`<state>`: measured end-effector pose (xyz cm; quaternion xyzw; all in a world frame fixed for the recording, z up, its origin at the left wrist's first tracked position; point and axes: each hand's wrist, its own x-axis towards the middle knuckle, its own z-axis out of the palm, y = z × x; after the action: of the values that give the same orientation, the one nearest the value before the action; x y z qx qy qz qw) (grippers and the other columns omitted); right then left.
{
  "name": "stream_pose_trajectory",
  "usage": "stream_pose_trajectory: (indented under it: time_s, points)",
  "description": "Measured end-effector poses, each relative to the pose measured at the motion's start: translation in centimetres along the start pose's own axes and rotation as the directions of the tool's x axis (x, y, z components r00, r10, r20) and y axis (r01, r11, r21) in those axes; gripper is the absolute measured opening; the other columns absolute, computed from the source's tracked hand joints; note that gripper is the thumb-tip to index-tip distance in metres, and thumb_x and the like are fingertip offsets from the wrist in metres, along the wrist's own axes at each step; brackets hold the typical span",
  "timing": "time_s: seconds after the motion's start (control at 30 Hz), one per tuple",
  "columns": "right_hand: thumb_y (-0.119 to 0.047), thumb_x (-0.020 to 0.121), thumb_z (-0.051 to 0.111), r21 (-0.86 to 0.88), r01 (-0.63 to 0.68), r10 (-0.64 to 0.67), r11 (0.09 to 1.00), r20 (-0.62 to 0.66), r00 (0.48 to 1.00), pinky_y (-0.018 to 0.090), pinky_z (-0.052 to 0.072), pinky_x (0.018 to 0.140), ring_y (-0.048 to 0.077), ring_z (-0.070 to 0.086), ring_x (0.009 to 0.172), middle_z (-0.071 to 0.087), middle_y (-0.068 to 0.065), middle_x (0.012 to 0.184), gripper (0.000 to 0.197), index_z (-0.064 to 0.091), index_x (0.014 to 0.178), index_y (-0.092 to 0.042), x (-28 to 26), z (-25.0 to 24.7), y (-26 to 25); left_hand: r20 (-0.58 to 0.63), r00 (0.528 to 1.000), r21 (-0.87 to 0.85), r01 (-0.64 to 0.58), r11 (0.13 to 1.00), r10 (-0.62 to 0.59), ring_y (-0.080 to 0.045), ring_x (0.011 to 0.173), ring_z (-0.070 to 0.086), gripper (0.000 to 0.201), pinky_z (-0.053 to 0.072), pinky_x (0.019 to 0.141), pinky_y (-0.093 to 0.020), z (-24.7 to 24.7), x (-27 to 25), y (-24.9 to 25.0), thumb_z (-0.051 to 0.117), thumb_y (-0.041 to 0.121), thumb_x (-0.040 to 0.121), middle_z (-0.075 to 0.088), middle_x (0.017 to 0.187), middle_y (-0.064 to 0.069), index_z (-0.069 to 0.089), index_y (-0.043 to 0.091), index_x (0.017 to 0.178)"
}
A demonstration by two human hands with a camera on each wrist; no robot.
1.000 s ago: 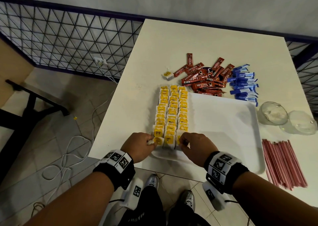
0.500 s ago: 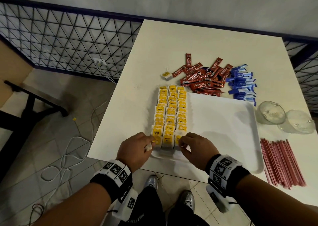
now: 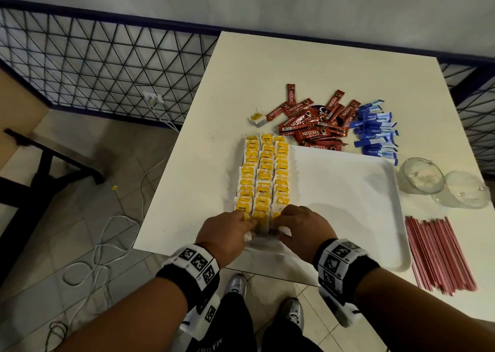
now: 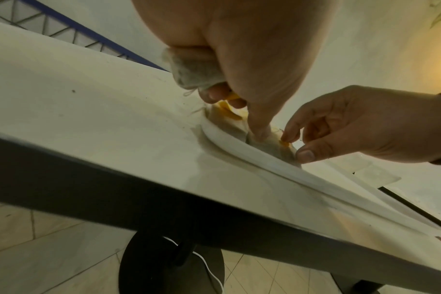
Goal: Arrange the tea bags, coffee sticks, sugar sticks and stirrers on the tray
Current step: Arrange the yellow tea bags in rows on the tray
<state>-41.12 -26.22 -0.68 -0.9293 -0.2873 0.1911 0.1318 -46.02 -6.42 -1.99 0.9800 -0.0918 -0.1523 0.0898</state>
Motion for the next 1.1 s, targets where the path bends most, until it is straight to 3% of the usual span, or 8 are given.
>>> stream_pose_trajectory:
  time_s: [0.17,0.23,0.33,0.4,0.5,0.77,0.93,1.1]
  points:
    - [-0.031,0.086,0.060,0.039,0.017,-0.015,0.999,-0.045,0.999,0.035,0.050,0.076,0.026,0.059,0.095,0.061,-0.002,0.104,0.018,0.070,0.100,-0.029,0.1,0.0,-0.3,0.041,0.999,-0.020,0.025,1.000,-0.024,-0.021,0.111,0.056,0.045,0.046,0.085,-0.031,-0.2,0.4,-0.4,0.046,0.042,0.096,0.054,0.125,0.007,0.040,0.045,0.141]
    - [-0.029,0.081,0.064,0.158,0.041,-0.019,0.987,-0.143,0.990,0.033,0.051,0.070,0.021,0.062,0.085,0.063,-0.003,0.098,0.016,0.072,0.095,-0.026,0.1,-0.5,-0.4,-0.061,0.989,-0.386,0.099,0.917,-0.133,-0.014,0.099,0.062,0.034,0.048,0.080,-0.025,-1.1,0.3,-0.1,0.061,0.035,0.090,0.065,0.110,0.006,0.061,0.039,0.124]
    - [-0.026,0.082,0.068,0.325,0.079,-0.006,0.942,-0.219,0.976,0.014,0.039,0.068,-0.005,0.051,0.069,0.058,-0.010,0.095,0.020,0.069,0.102,-0.025,0.3,-2.0,-0.9,0.162,0.922,-0.975,0.205,0.090,-0.353,-0.008,0.049,0.052,0.015,0.040,0.048,-0.021,-3.1,0.2,0.7,0.072,0.038,0.080,0.059,0.068,0.002,0.069,0.024,0.087]
    - [-0.024,0.084,0.068,0.355,0.143,-0.041,0.924,-0.281,0.959,0.006,0.031,0.063,-0.006,0.049,0.064,0.055,-0.014,0.091,0.019,0.068,0.103,-0.025,0.7,-2.9,-1.7,0.389,0.903,-0.858,0.282,-0.429,-0.185,-0.011,0.043,0.040,0.044,0.029,0.042,-0.018,-4.3,0.1,0.9,0.056,0.058,0.077,0.049,0.064,-0.002,0.065,0.016,0.086]
    - [-0.023,0.085,0.068,0.377,0.219,-0.079,0.900,-0.351,0.933,0.006,0.035,0.060,0.001,0.048,0.061,0.053,-0.018,0.089,0.019,0.067,0.104,-0.024,1.0,-3.9,-2.5,0.422,0.906,-0.730,0.312,-0.608,-0.042,-0.014,0.045,0.042,0.070,0.031,0.043,-0.018,-4.8,0.3,0.6,0.039,0.075,0.077,0.052,0.067,-0.004,0.067,0.012,0.090]
    - [-0.023,0.086,0.067,0.394,0.140,-0.045,0.908,-0.241,0.970,0.003,0.031,0.065,-0.010,0.044,0.066,0.055,-0.007,0.099,0.020,0.067,0.106,-0.019,1.9,-4.5,-3.3,0.417,0.906,-0.765,0.390,-0.513,0.067,-0.015,0.043,0.042,0.078,0.030,0.044,-0.020,-5.2,0.5,1.5,0.034,0.076,0.080,0.050,0.069,-0.005,0.063,0.008,0.106]
    - [-0.036,0.090,0.060,0.583,-0.024,0.166,0.812,-0.191,0.967,0.010,0.039,0.056,-0.002,0.052,0.058,0.057,-0.016,0.071,0.011,0.056,0.082,-0.030,1.5,-4.8,-2.5,0.311,0.941,-0.883,0.234,-0.407,-0.133,-0.012,0.044,0.039,0.027,0.028,0.044,-0.020,-4.9,0.0,2.0,0.060,0.038,0.083,0.059,0.078,-0.009,0.065,0.012,0.082]
    - [-0.040,0.081,0.066,0.647,-0.050,0.173,0.761,-0.128,0.977,0.025,0.049,0.063,0.009,0.060,0.066,0.065,-0.010,0.072,0.014,0.058,0.079,-0.028,1.1,-4.2,-1.8,-0.002,0.948,-0.984,0.054,0.170,-0.318,-0.009,0.046,0.045,0.015,0.037,0.048,-0.024,-5.0,0.5,2.2,0.064,0.016,0.091,0.058,0.061,0.006,0.068,0.017,0.077]
